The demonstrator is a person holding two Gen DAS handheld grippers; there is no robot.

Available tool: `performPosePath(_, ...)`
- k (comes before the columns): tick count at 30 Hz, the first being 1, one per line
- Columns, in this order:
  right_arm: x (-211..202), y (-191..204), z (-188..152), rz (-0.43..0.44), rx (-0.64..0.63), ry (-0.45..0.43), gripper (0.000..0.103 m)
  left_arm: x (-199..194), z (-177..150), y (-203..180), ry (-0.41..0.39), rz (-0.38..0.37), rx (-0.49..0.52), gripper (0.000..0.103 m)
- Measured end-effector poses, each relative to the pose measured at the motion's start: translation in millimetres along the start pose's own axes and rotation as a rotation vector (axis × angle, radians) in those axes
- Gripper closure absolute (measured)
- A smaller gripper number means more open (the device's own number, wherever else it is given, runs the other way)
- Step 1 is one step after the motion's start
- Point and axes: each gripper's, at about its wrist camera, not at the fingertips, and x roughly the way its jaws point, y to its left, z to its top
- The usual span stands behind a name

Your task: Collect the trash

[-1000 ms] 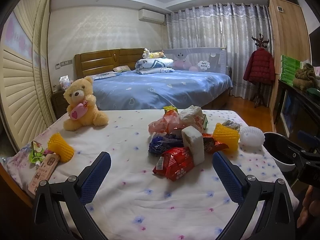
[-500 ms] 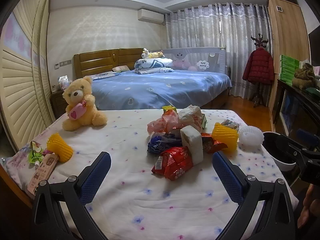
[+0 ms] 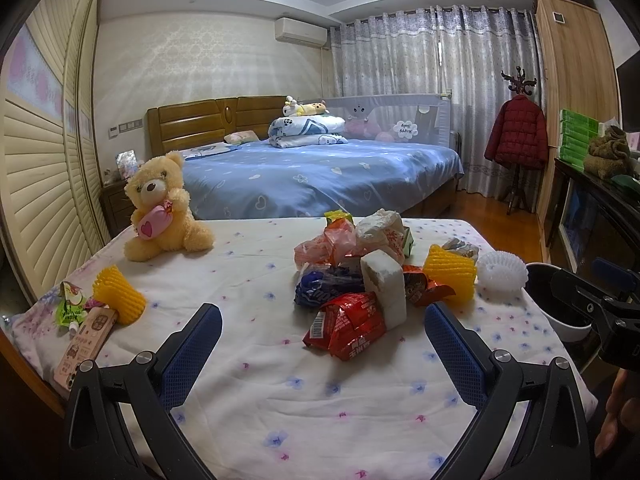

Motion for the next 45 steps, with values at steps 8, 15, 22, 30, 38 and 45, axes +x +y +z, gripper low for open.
performPosePath(8, 1, 1, -1, 0.004, 0.002, 0.003, 0.000, 0, 0, 0, 0.000, 0.000, 0.000, 0.001)
performPosePath(15, 4, 1, -2, 0.011, 0.004, 0.010, 0.000, 2, -2, 0, 0.006, -0.001, -0.001, 0.001)
performPosePath(22, 15, -3, -4, 0.026, 0.018, 0.042, 0.000, 13, -4, 6, 0.036, -0.005, -0.003, 0.001)
performPosePath(30, 37, -5, -5, 0.059, 0.023, 0.089, 0.001, 37, -5, 15, 0.109, -0.014, -0.023, 0.002)
performPosePath(38, 79, -11, -8, 0.085, 0.046, 0.181, 0.014, 74, -2, 15, 0.183, -0.032, -0.011, 0.005)
performPosePath(45, 128, -19, -7, 0.095, 0.069, 0.274, 0.025, 117, 1, 14, 0.258, -0.068, -0.013, 0.014)
